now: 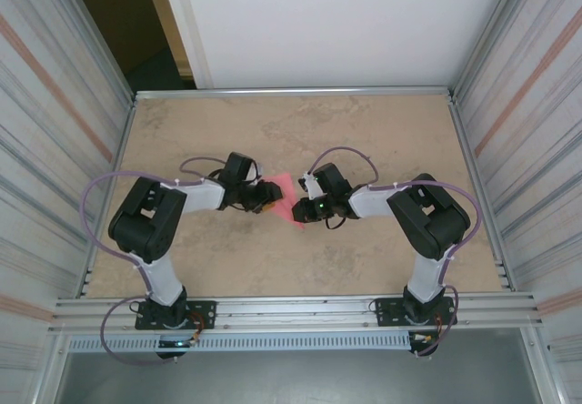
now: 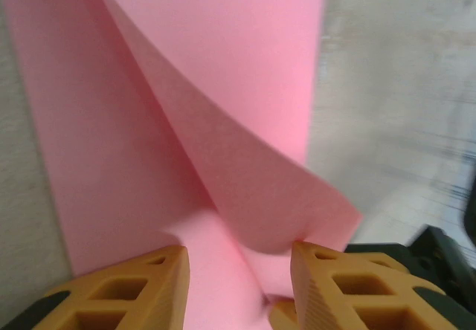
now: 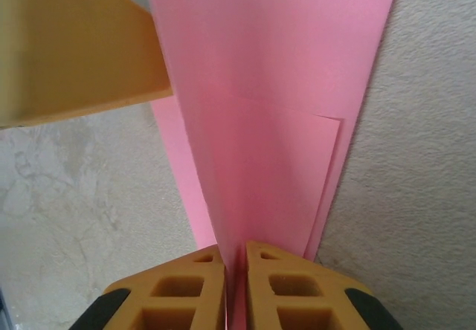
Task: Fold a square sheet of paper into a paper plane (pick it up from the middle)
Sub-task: Fourth fold the wing at the center of the table.
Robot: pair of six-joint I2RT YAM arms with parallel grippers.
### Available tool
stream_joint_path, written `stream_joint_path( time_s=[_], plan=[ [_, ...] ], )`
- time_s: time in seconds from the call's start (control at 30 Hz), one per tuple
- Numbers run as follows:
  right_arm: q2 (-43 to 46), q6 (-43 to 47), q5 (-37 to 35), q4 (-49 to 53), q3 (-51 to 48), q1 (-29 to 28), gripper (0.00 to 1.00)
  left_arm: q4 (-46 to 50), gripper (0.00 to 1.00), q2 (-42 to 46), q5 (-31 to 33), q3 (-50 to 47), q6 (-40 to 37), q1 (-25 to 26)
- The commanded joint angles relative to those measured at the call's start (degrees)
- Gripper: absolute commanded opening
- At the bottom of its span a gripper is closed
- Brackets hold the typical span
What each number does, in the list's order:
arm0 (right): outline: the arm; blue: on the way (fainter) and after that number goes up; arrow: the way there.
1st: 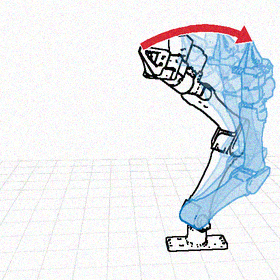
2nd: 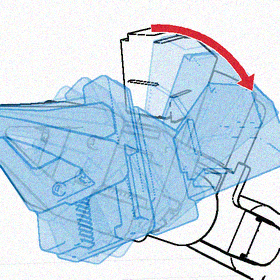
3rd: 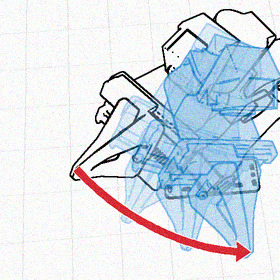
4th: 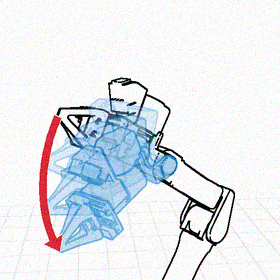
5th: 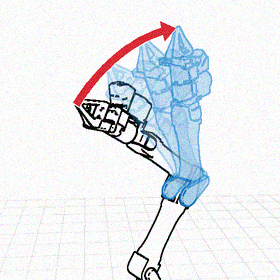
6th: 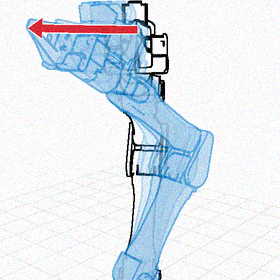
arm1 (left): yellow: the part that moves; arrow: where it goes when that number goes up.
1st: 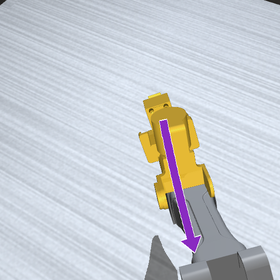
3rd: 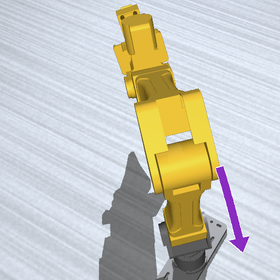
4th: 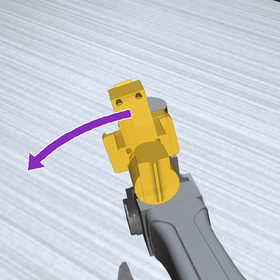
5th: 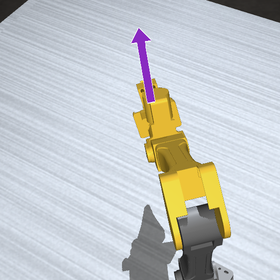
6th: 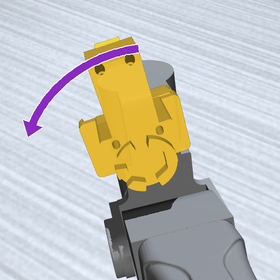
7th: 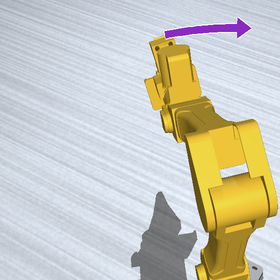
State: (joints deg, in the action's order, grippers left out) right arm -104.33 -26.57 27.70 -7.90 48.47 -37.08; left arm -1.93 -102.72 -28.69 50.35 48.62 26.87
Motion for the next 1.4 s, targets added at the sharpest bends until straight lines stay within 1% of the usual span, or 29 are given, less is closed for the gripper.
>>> stream_joint_path(
  time_s=[0.0, 0.2, 0.4, 0.77, 1.03, 1.37],
  plan=[
    [-0.53, -0.51, -0.49, 1.31, -0.46, 0.29, 0.17, 12.84, 0.41, -2.67, 5.65, 2.12, -1.69, 0.85],
    [1.22, -1.04, -0.25, 1.43, -0.91, 0.48, 0.22, 20.15, 0.43, -6.16, 8.4, 5.79, -2.1, 1.33],
    [2.63, -1.39, -1.85, 1.84, -1.58, 0.71, 0.22, 25.38, 0.49, -9.52, 9.59, 8.92, -3.14, 2.12],
    [2.17, -2.57, -2.0, 1.66, -1.45, 0.9, 0.22, 32.02, 0.6, -13.74, 12.73, 12.21, -3.38, 3.13],
    [1.94, -3.08, -1.45, 1.4, -1.94, 1.32, 0.17, 34.52, 0.63, -16.51, 13.15, 13.81, -3.62, 3.54],
    [1.07, -4.35, 0.81, 0.05, -2.93, 2.44, 0.11, 35.4, 0.66, -16.83, 12.91, 14.84, -4.37, 3.61]
  ],
)
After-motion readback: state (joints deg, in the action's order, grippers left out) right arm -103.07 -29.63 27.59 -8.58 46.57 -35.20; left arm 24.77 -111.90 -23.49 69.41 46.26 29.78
